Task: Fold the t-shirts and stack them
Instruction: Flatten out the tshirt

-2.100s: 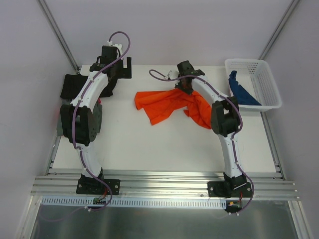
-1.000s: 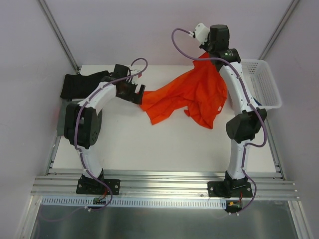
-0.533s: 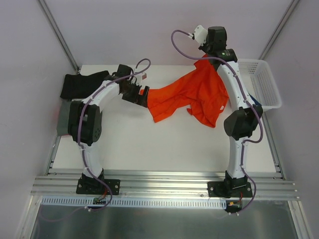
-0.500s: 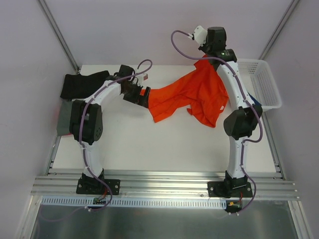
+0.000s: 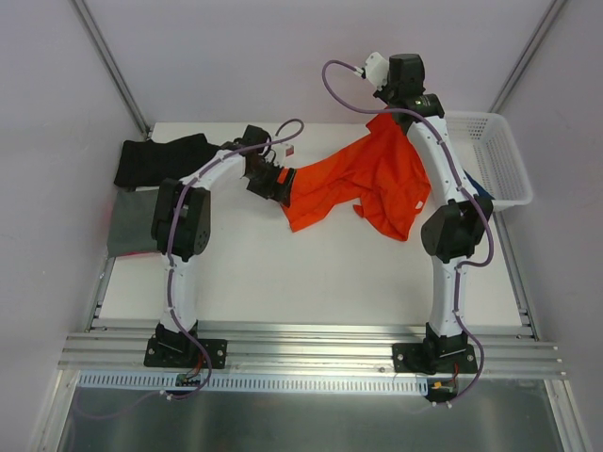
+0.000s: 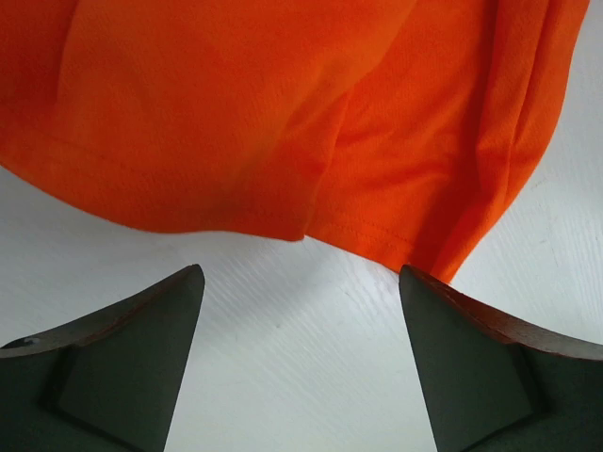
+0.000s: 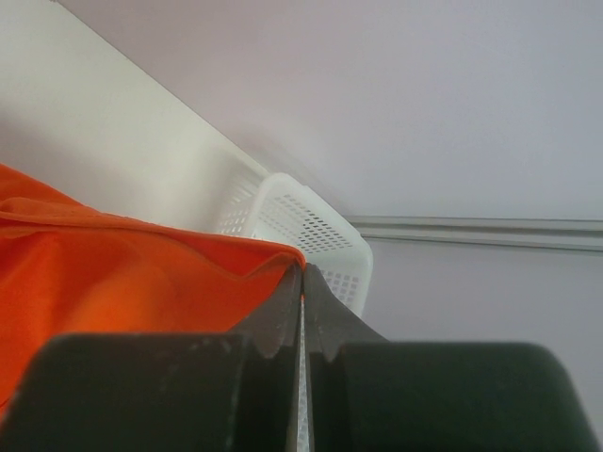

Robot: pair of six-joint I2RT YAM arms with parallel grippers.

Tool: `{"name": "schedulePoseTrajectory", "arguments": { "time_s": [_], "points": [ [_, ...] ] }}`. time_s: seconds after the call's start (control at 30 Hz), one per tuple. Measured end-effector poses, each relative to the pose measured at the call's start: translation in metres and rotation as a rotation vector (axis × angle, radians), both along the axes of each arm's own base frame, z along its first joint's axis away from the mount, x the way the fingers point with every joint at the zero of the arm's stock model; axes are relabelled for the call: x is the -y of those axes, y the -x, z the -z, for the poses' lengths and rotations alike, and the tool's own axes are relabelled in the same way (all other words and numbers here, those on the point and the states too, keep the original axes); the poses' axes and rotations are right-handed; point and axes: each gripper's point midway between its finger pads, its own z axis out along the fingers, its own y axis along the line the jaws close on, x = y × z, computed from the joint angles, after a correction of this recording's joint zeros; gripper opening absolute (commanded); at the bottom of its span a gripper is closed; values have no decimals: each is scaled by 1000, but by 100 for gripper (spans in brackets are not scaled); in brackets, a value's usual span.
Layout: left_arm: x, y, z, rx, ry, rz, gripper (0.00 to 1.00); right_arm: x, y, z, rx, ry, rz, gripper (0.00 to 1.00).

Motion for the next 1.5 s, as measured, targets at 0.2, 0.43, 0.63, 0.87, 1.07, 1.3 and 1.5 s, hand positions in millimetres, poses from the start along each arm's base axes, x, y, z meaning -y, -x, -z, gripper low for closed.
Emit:
{"name": "schedulePoseTrajectory", "arguments": {
  "time_s": [0.2,0.43,0.63,0.87,1.07,1.3,1.5],
  "points": [
    [7,-16,9,5,6,-4,75,-1,0,1,-1,-8,1,1],
    [22,-6,16,-26,7,17,67,-2,0,2,-2,-18,-2,1],
    [28,-3,15,-24,10,28,57,-2,0,2,-3,-25,-4,1],
    [28,-5,13,-22,13,20,37,-2,0,4,-7,-33,0,1],
    [28,-5,13,-30,17,4,0,-2,1,4,-7,-35,2,1],
    [16,-26,-1,9,28,-42,0,-1,1,4,-7,-33,4,1],
    [-7,-87,-49,185,51,-106,0,-1,1,4,-7,-31,4,1]
  ]
}}
